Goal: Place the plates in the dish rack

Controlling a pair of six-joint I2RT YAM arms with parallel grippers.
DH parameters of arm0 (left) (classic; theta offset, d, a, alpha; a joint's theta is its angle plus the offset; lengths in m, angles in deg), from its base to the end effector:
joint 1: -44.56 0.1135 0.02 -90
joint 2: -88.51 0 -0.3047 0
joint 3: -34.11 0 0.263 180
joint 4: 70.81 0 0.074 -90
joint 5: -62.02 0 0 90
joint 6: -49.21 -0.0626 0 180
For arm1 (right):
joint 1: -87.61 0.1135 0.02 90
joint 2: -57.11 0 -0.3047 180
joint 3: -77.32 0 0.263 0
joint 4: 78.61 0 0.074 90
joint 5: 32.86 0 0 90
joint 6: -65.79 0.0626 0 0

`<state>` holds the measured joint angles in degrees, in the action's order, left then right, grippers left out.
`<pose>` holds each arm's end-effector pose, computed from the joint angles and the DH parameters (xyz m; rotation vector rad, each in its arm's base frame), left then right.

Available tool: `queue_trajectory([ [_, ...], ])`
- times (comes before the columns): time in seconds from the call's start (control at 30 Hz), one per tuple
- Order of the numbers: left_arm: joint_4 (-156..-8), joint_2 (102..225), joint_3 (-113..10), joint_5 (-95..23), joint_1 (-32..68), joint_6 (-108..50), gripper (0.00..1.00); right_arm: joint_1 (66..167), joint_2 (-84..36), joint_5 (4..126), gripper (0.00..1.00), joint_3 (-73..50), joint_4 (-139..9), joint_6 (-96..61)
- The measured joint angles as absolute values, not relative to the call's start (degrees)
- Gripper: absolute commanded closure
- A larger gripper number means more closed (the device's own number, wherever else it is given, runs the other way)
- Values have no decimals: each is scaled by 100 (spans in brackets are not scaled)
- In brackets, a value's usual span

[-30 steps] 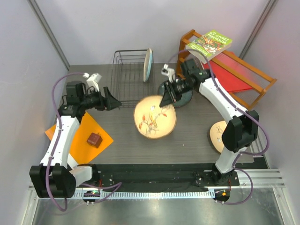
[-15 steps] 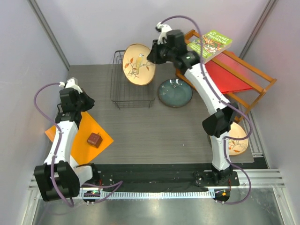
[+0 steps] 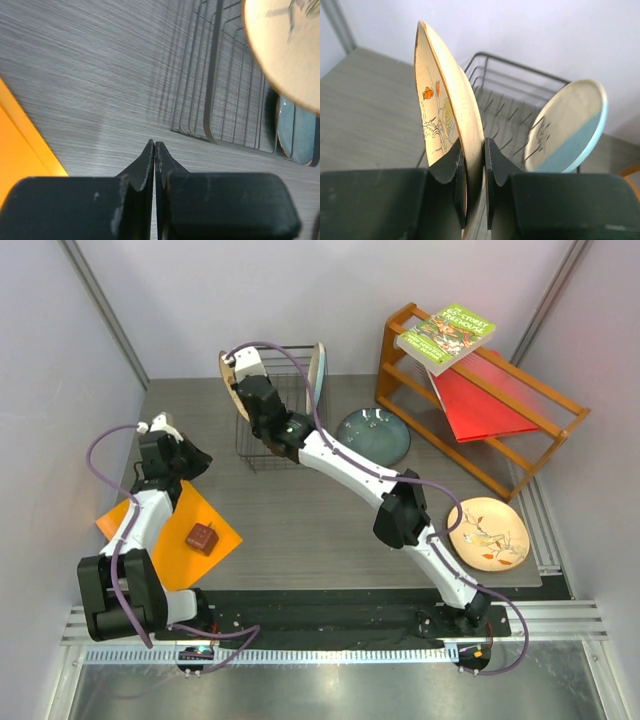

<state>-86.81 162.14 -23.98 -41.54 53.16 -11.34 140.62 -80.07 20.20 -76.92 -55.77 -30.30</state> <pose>0.3012 0.0307 0.2648 -0.5616 2.0644 -0.4657 0.4021 0.4712 0.3853 -0.3646 1.6113 0.0845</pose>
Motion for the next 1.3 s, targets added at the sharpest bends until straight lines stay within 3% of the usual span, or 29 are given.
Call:
queue_trajectory([
  [0.5,-8508,15726,-2046,-4576,5316,-1114,100,13373,-8506,584,99,-8090,-7372,-4278],
  [1.3,-8511,15785,-2037,-4664,5316,-1125,100,12855,-9356,778,99,-8289,-7249,-3934],
])
